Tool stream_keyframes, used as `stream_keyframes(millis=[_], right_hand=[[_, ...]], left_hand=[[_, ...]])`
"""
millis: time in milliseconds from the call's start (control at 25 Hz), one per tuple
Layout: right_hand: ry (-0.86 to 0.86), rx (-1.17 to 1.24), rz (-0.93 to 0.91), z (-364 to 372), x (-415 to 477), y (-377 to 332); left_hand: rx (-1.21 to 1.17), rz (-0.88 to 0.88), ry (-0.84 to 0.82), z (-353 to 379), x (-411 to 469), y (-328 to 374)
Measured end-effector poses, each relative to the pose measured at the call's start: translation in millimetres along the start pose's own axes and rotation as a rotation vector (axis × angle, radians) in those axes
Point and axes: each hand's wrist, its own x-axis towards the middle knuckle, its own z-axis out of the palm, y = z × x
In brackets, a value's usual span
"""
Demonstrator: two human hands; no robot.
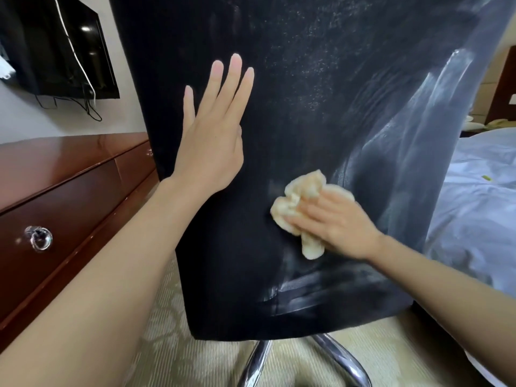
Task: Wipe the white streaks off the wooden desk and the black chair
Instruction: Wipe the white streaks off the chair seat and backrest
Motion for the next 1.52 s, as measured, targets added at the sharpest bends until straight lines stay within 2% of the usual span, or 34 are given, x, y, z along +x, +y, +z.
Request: stream_keyframes(millis=[120, 240, 360, 600, 920, 1000, 1160, 1320, 1400, 1520], right_hand=[[0.173, -0.020, 0.132, -17.4, 37.8, 30.8], [0.313, -0.013, 0.250, -9.0, 61.0, 27.6], [0.329, 0.048, 0.317, 8.2, 59.1, 3.1], [0.083, 0.116, 0.157, 38.9, 15.1, -59.0], [-0.410, 0.134, 0.017, 54.4, -80.2, -132.1], [-0.470, 0.164, 0.011, 53.8, -108.3, -139.2], [-0.317, 0.273, 0.216, 48.0, -116.8, -127.7], [-0.151, 0.190, 0.240, 19.8, -43.0, -69.1], [-0.051, 0.137, 0.390, 14.6, -13.1, -45.0], [0.093, 0.163, 0.605, 14.0, 9.6, -48.8]], left_hand=[[-0.018, -0.002, -0.006, 1.7, 0.1, -0.3], [-0.020, -0.011, 0.009, 5.9, -0.5, 1.4], [-0.008, -0.028, 0.024, 9.1, -1.3, 3.7], [-0.047, -0.069, 0.008, 17.9, -21.8, 9.1], [-0.036, -0.182, -0.145, 54.3, -102.9, 11.4], [-0.021, -0.187, -0.195, 61.7, -117.8, 13.4], [0.042, -0.142, -0.221, 62.6, -124.2, 10.5], [0.027, -0.149, -0.235, 61.3, -125.7, 9.7], [0.014, -0.154, -0.230, 62.6, -126.7, 10.3], [-0.010, -0.166, -0.219, 66.3, -126.5, 11.9]])
